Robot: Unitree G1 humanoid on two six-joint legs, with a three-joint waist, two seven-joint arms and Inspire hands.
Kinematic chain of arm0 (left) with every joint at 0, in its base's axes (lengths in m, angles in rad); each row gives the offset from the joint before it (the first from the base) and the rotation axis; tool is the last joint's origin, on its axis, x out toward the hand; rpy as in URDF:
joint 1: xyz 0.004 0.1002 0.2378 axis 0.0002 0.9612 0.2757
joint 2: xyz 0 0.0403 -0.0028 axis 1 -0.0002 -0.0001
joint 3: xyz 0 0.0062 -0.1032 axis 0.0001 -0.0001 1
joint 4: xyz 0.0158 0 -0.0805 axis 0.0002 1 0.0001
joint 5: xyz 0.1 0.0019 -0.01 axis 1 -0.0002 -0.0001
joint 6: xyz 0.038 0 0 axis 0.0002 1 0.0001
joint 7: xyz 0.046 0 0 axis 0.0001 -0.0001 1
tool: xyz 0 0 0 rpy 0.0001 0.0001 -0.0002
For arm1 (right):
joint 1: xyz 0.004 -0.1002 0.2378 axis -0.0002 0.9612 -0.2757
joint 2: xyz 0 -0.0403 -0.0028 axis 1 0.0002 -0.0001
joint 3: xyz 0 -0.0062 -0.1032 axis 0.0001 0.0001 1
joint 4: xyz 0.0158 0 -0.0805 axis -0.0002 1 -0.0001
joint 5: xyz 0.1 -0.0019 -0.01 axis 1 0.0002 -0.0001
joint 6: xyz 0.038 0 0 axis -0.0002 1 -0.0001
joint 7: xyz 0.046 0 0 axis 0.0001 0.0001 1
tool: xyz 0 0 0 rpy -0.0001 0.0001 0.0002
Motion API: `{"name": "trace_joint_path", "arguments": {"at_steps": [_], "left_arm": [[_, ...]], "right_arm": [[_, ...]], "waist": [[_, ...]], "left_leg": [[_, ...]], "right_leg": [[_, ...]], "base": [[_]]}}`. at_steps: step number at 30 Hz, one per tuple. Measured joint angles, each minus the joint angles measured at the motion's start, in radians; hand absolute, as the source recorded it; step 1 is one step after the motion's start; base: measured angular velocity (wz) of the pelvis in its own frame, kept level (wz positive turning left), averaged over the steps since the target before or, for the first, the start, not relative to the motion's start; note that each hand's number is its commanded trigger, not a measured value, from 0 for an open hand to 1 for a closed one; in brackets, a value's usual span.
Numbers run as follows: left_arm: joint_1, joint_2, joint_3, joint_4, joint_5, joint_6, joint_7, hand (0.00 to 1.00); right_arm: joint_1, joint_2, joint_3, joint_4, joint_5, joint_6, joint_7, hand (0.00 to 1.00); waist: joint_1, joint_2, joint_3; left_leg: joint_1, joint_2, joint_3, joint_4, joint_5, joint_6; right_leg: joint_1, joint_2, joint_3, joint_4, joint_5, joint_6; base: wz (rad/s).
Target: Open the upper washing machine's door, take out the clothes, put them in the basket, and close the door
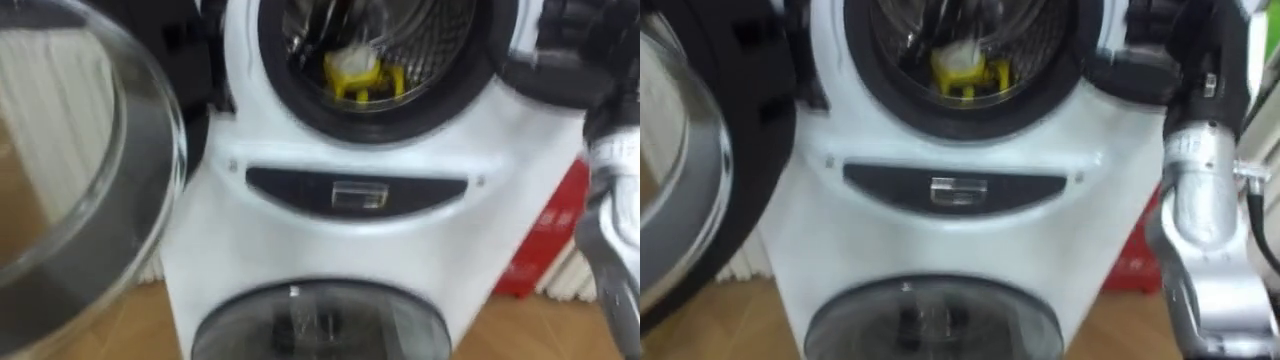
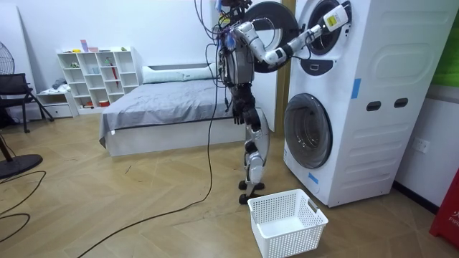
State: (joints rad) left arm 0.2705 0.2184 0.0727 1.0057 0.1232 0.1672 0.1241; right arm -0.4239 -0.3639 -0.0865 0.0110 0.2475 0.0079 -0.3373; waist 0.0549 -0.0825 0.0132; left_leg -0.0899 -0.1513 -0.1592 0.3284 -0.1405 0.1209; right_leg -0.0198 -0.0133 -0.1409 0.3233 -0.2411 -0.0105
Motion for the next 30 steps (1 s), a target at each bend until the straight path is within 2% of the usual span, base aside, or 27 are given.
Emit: {"name": "trace_joint_path", "arguments": {"at_steps": [3, 7, 9, 11, 13, 18, 21, 23, 27, 30], "left_arm": [[0.011, 0.002, 0.003, -0.005, 0.003, 0.001, -0.003, 0.00], [0.013, 0.000, 0.001, -0.005, -0.002, 0.002, -0.007, 0.00], [0.012, 0.000, 0.001, -0.005, -0.002, 0.002, -0.007, 0.00], [0.009, 0.000, 0.001, -0.005, -0.002, 0.002, -0.006, 0.00], [0.010, -0.003, 0.001, -0.005, -0.002, 0.001, -0.006, 0.00], [0.008, -0.005, 0.001, -0.003, -0.003, -0.006, 0.001, 0.00], [0.005, -0.005, 0.001, -0.002, -0.035, -0.017, 0.004, 0.00], [0.005, -0.007, 0.001, 0.009, -0.043, -0.024, 0.003, 0.00], [-0.004, -0.013, -0.001, 0.042, -0.043, -0.039, 0.003, 0.00], [-0.013, -0.013, -0.012, 0.058, -0.044, -0.049, 0.003, 0.00]], "right_arm": [[0.008, 0.000, 0.001, -0.032, -0.011, 0.005, 0.001, 0.00], [0.031, 0.000, 0.006, -0.083, -0.008, 0.019, 0.002, 0.00], [0.037, 0.000, 0.015, -0.110, -0.014, 0.029, 0.003, 0.00], [0.053, 0.000, 0.022, -0.146, -0.014, 0.037, 0.006, 0.00], [0.073, 0.000, 0.023, -0.180, -0.016, 0.037, 0.014, 0.00], [0.167, 0.001, 0.033, -0.301, -0.033, 0.031, 0.055, 0.00], [0.227, 0.003, 0.048, -0.355, -0.038, 0.010, 0.067, 0.00], [0.273, 0.011, 0.064, -0.412, -0.061, 0.009, 0.080, 0.00], [0.359, 0.035, 0.114, -0.500, -0.110, -0.020, 0.152, 0.00], [0.393, 0.043, 0.146, -0.503, -0.166, -0.043, 0.199, 0.00]], "waist": [[0.002, 0.001, -0.0026], [0.004, 0.006, -0.0090], [0.004, 0.013, -0.0164], [0.004, 0.016, -0.0191], [0.004, 0.018, -0.0188], [0.001, 0.021, -0.0159], [0.001, 0.018, -0.0139], [0.002, 0.016, -0.0141], [-0.007, 0.016, -0.0136], [-0.008, 0.017, -0.0134]], "left_leg": [[-0.006, -0.001, -0.012, 0.000, 0.009, -0.014], [-0.006, 0.006, -0.024, -0.005, 0.012, -0.019], [-0.006, 0.011, -0.026, -0.010, 0.012, -0.019], [-0.001, 0.014, -0.026, -0.023, 0.015, -0.023], [0.005, 0.017, -0.023, -0.034, 0.016, -0.025], [0.028, 0.025, -0.014, -0.061, 0.015, -0.025], [0.034, 0.028, -0.015, -0.062, 0.012, -0.024], [0.034, 0.032, -0.010, -0.066, 0.009, -0.026], [0.031, 0.040, 0.014, -0.069, 0.000, -0.028], [0.031, 0.042, 0.019, -0.069, -0.007, -0.030]], "right_leg": [[0.010, -0.001, -0.030, -0.044, 0.066, -0.010], [0.019, 0.000, -0.064, -0.072, 0.075, -0.019], [0.030, 0.001, -0.080, -0.089, 0.083, -0.024], [0.040, 0.003, -0.086, -0.104, 0.089, -0.025], [0.044, 0.005, -0.084, -0.110, 0.093, -0.022], [0.068, 0.012, -0.082, -0.138, 0.091, -0.032], [0.076, 0.015, -0.083, -0.142, 0.085, -0.038], [0.076, 0.019, -0.078, -0.143, 0.084, -0.041], [0.076, 0.025, -0.071, -0.155, 0.084, -0.043], [0.076, 0.025, -0.068, -0.155, 0.083, -0.045]], "base": [[0.10], [0.09], [0.00], [0.00], [0.00], [-0.01], [0.00], [-0.07], [-0.06], [0.00]]}}
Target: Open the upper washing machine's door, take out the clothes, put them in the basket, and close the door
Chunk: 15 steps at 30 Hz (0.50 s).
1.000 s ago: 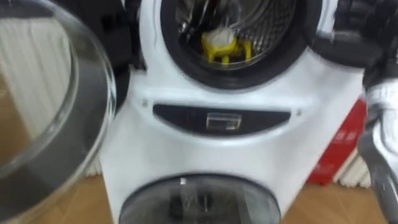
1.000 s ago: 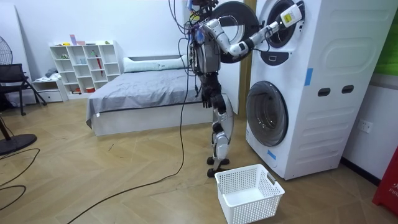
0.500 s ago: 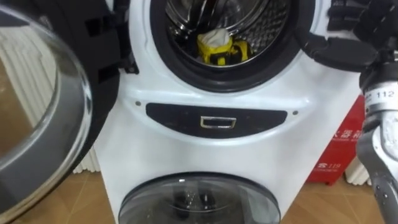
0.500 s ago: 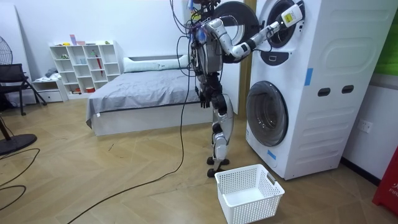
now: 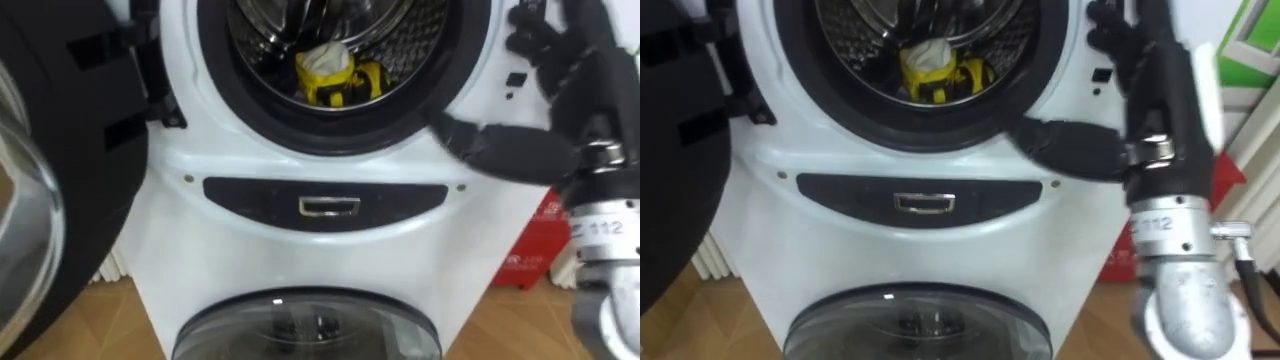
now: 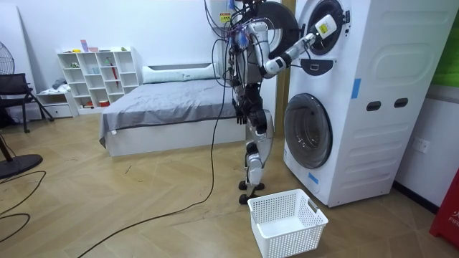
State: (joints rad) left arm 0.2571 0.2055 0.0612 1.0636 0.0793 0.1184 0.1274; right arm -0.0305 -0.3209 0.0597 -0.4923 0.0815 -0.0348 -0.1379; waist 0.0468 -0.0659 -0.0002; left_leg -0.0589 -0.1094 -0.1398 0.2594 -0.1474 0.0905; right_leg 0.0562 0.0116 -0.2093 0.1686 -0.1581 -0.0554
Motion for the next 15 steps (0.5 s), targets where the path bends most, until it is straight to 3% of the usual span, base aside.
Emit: {"name": "trace_joint_path", "arguments": {"at_steps": [15], "left_arm": [[-0.030, 0.008, -0.008, 0.042, -0.001, -0.044, -0.033, 0.00]], "right_arm": [[0.022, 0.002, -0.035, 0.001, -0.008, -0.020, 0.164, 0.00]], "waist": [[-0.027, -0.010, -0.0020]], "left_leg": [[0.028, 0.002, 0.020, -0.021, -0.006, 0.011]], "right_leg": [[0.012, 0.000, 0.026, -0.001, -0.002, -0.003]], "base": [[-0.05]]}}
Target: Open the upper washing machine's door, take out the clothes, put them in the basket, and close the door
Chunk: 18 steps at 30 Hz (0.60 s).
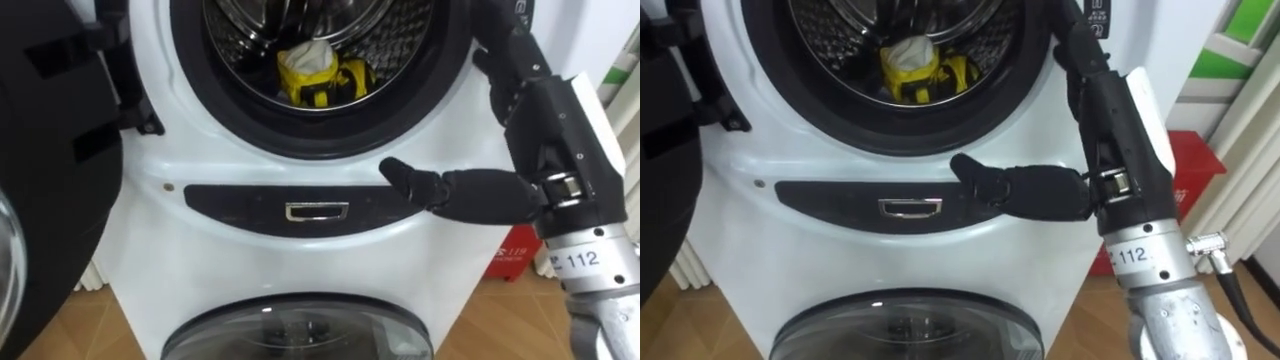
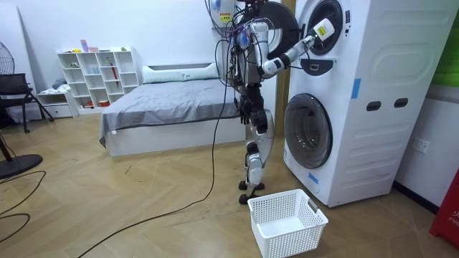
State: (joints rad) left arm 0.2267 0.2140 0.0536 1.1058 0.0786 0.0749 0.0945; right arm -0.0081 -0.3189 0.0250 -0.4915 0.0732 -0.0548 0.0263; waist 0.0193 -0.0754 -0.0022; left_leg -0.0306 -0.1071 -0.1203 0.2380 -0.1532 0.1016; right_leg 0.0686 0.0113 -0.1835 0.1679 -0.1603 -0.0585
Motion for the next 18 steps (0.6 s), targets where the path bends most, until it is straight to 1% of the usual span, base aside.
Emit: {"name": "trace_joint_path", "arguments": {"at_steps": [2, 6, 11, 14, 15, 18], "left_arm": [[-0.004, 0.002, 0.000, 0.018, 0.000, -0.008, -0.002, 0.00], [-0.004, 0.006, -0.001, 0.032, 0.001, -0.013, -0.006, 0.00], [-0.003, 0.006, -0.001, 0.046, 0.002, -0.014, -0.012, 0.00], [-0.004, 0.007, -0.015, 0.053, 0.002, -0.013, -0.015, 0.00], [-0.004, 0.007, -0.020, 0.053, 0.002, -0.014, -0.017, 0.00], [-0.004, 0.009, -0.023, 0.053, 0.000, -0.012, -0.019, 0.00]], "right_arm": [[0.000, -0.001, -0.003, 0.000, 0.000, 0.000, 0.015, 0.00], [0.000, -0.001, -0.005, 0.000, 0.001, 0.000, 0.032, 0.00], [0.000, 0.000, -0.006, -0.002, 0.003, 0.001, 0.049, 0.00], [0.007, -0.001, -0.006, -0.018, 0.024, 0.009, 0.077, 0.00], [0.019, 0.001, -0.004, -0.026, 0.027, 0.012, 0.085, 0.00], [0.020, 0.000, -0.003, -0.033, 0.027, 0.013, 0.088, 0.00]], "waist": [[0.000, -0.001, -0.0001], [0.000, -0.005, -0.0002], [0.000, -0.005, 0.0000], [-0.002, -0.004, -0.0002], [0.002, -0.004, -0.0002], [0.004, -0.003, -0.0007]], "left_leg": [[0.003, 0.002, 0.005, -0.001, -0.002, -0.001], [0.005, 0.005, 0.008, 0.000, -0.004, -0.003], [0.004, 0.007, 0.004, 0.002, -0.006, -0.007], [0.000, 0.007, 0.001, 0.006, -0.007, -0.009], [-0.001, 0.007, -0.001, 0.007, -0.008, -0.010], [-0.002, 0.008, -0.004, 0.012, -0.011, -0.014]], "right_leg": [[0.002, 0.002, 0.005, 0.000, 0.000, -0.001], [0.005, 0.004, 0.007, 0.000, -0.002, -0.004], [0.006, 0.006, 0.002, 0.000, -0.004, -0.008], [0.006, 0.006, -0.009, -0.001, -0.006, -0.011], [0.006, 0.006, -0.011, -0.001, -0.007, -0.012], [0.006, 0.008, -0.013, 0.001, -0.009, -0.016]], "base": [[-0.08], [-0.01], [0.01], [0.08], [0.10], [0.01]]}}
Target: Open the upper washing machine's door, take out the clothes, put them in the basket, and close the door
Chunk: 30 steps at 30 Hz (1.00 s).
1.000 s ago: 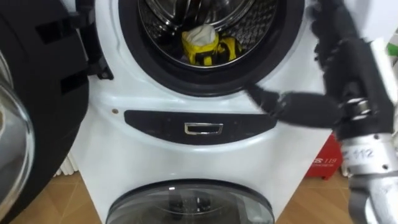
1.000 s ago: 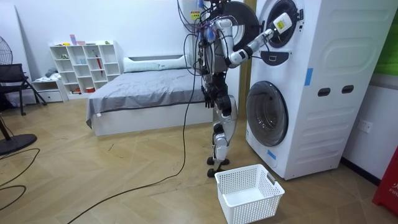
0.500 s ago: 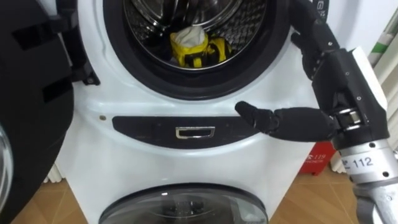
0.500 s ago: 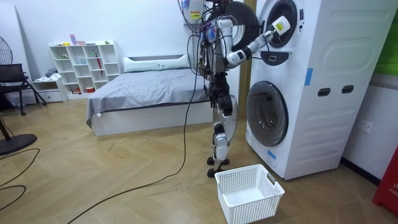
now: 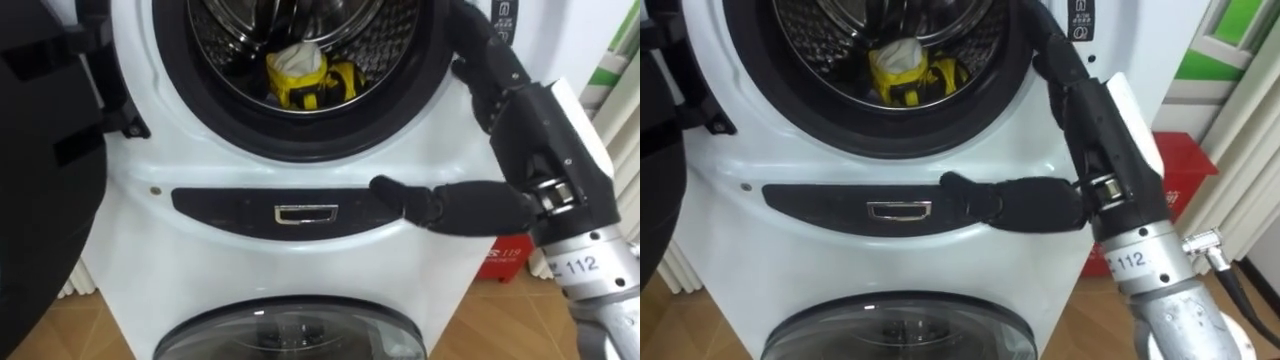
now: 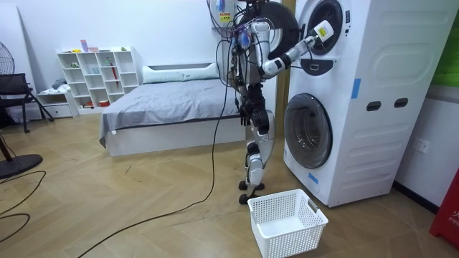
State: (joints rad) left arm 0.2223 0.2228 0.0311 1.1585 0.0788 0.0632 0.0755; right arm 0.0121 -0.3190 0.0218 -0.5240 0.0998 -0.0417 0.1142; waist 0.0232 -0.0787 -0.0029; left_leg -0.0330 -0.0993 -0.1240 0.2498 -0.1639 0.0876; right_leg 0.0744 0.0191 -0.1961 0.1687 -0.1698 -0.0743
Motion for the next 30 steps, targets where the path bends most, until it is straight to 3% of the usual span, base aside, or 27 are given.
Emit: {"name": "trace_joint_path", "arguments": {"at_steps": [10, 13, 20, 30], "left_arm": [[-0.014, 0.008, -0.039, 0.000, -0.004, -0.002, -0.002, 0.00], [-0.014, 0.015, -0.040, 0.000, -0.004, -0.003, -0.002, 0.00], [-0.019, 0.032, -0.046, 0.000, -0.007, -0.009, -0.002, 0.00], [-0.018, 0.032, -0.048, 0.000, -0.007, -0.022, -0.024, 0.00]], "right_arm": [[-0.004, 0.000, 0.002, -0.006, 0.008, 0.012, 0.000, 0.00], [-0.006, 0.000, 0.002, -0.006, 0.007, 0.011, 0.010, 0.00], [-0.010, 0.000, 0.003, -0.006, 0.013, 0.013, 0.030, 0.00], [-0.013, 0.001, 0.017, -0.004, 0.024, 0.011, 0.031, 0.00]], "waist": [[0.005, -0.008, -0.0035], [0.008, -0.012, -0.0045], [0.012, -0.030, 0.0013], [0.013, -0.024, 0.0017]], "left_leg": [[-0.009, 0.008, 0.013, 0.009, -0.005, -0.006], [-0.008, 0.011, 0.017, 0.009, -0.005, -0.009], [-0.008, 0.025, 0.034, 0.011, -0.010, -0.022], [-0.009, 0.034, 0.046, 0.023, -0.018, -0.030]], "right_leg": [[-0.002, 0.004, -0.011, 0.002, -0.011, 0.002], [-0.003, 0.007, -0.007, 0.001, -0.005, -0.009], [-0.004, 0.017, 0.000, 0.000, -0.008, -0.017], [0.003, 0.023, -0.010, 0.000, -0.013, -0.028]], "base": [[0.02], [-0.03], [-0.03], [0.03]]}}
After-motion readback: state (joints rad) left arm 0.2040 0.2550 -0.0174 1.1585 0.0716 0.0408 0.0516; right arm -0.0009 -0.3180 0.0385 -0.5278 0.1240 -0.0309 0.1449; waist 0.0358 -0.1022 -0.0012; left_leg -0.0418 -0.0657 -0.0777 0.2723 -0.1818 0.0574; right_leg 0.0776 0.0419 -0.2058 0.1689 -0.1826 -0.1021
